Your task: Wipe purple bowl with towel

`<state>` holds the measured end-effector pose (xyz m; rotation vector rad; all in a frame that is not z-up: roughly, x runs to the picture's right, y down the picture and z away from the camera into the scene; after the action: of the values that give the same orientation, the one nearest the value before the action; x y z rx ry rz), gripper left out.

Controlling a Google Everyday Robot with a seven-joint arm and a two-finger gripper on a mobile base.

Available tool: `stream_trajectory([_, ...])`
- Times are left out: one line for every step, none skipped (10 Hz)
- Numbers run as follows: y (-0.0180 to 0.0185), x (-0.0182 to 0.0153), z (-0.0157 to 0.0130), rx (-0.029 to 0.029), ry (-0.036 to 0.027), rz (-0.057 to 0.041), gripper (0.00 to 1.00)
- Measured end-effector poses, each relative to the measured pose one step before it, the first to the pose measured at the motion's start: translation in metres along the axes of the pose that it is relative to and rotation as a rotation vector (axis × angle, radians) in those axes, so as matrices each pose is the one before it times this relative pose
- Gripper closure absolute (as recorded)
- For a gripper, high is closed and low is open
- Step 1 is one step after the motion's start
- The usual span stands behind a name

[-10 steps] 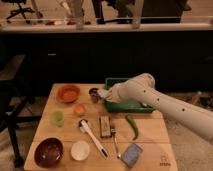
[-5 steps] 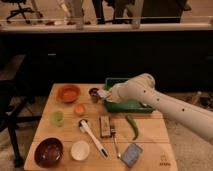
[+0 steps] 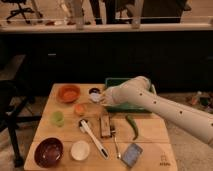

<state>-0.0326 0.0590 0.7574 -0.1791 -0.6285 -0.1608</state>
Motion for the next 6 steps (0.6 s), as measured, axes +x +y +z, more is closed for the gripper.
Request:
stream_trajectory([0.00225,-0.02482,0.00601,-0.01057,-0.03225,-0.04313,1.00])
stream_trajectory([0.00336,-0.01915,0.00414,-0.01084,-0.02732,-0.03222,1.00])
stream_trajectory([0.00631,-0.02575,0.00522,-0.01996,-0.03945,-0.04221,1.00])
stream_trajectory([0.00655,-0.02111,0.00536,-0.02293,-0.03315,-0.03933,1.00])
stream_trajectory([0.00371,-0.01171,0.00340,-0.01434,-0.01968,-0.02379,1.00])
stream_trajectory([0.00474,-0.01866,0.00641,-0.02568,-0.03522,-0.03901,1.00])
